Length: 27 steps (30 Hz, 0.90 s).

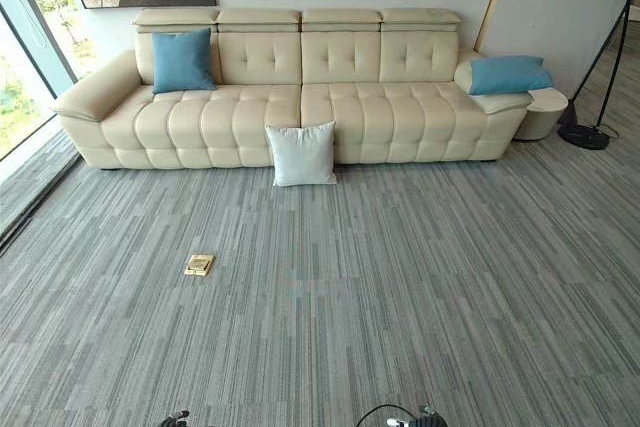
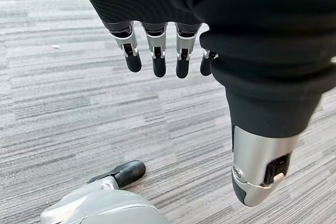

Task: Pick up all the scattered cushions and arrange them neatly on the sofa.

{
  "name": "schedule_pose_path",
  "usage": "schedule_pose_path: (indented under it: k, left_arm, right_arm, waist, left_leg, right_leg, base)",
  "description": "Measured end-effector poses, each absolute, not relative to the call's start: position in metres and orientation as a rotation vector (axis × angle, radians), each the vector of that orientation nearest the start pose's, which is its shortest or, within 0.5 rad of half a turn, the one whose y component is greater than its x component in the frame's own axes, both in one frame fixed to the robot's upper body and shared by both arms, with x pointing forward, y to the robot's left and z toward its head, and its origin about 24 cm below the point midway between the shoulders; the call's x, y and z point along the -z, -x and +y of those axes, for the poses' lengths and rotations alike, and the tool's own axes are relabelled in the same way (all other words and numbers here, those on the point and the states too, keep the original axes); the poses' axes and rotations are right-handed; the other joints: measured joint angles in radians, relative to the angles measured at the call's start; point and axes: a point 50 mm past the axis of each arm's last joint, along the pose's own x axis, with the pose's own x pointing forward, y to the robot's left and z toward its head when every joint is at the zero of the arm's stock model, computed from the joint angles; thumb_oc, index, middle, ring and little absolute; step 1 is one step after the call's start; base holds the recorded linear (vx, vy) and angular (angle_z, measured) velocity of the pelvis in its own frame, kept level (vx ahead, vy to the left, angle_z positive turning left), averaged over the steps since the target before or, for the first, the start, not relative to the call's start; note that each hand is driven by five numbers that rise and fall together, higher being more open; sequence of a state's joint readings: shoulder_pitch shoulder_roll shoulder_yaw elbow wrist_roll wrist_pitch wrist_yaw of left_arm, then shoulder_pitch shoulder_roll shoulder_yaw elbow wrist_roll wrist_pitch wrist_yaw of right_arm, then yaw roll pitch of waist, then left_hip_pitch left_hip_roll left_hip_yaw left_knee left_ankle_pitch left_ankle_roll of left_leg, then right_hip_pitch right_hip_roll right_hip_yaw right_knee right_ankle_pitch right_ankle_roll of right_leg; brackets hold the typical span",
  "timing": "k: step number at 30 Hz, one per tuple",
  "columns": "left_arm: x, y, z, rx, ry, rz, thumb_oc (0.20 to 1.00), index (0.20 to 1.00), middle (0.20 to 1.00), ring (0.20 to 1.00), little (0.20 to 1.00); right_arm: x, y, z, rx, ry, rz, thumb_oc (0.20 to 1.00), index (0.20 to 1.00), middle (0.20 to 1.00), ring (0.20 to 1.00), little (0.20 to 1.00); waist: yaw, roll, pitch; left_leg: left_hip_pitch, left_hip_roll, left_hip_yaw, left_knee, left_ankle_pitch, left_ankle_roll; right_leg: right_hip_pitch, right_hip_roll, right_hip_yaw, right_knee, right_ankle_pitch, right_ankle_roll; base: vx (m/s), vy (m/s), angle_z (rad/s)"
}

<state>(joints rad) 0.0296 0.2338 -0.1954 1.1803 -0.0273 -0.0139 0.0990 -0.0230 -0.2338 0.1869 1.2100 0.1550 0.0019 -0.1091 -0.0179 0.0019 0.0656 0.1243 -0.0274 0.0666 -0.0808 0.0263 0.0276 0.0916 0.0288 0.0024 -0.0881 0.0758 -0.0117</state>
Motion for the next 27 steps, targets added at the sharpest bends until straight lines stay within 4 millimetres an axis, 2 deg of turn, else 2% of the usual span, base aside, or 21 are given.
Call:
schedule_pose_path:
  k: [21,27]
  left_arm:
    - [0.164,-0.078,0.23,-0.058,-0.341,1.232,1.0,1.0,1.0,1.0,1.0]
    - [0.164,-0.077,0.23,-0.083,-0.302,1.233,1.0,1.0,1.0,1.0,1.0]
  right_arm:
    - [0.159,-0.1,-0.231,0.157,0.255,1.192,1.0,1.0,1.0,1.0,1.0]
    - [0.161,-0.096,-0.231,0.114,0.312,1.211,1.0,1.0,1.0,1.0,1.0]
  waist:
    - [0.0,0.0,-0.002]
    - [0.001,-0.001,-0.001]
  left_leg:
    - [-0.002,0.0,0.0,-0.006,-0.003,-0.004]
    - [-0.013,0.0,-0.001,-0.006,-0.002,-0.005]
  right_leg:
    - [-0.001,0.0,-0.001,0.0,0.001,-0.001]
    - [-0.012,0.0,-0.001,0.0,0.001,-0.001]
  base:
    - [0.0,0.0,0.0]
    - [0.0,0.005,0.0]
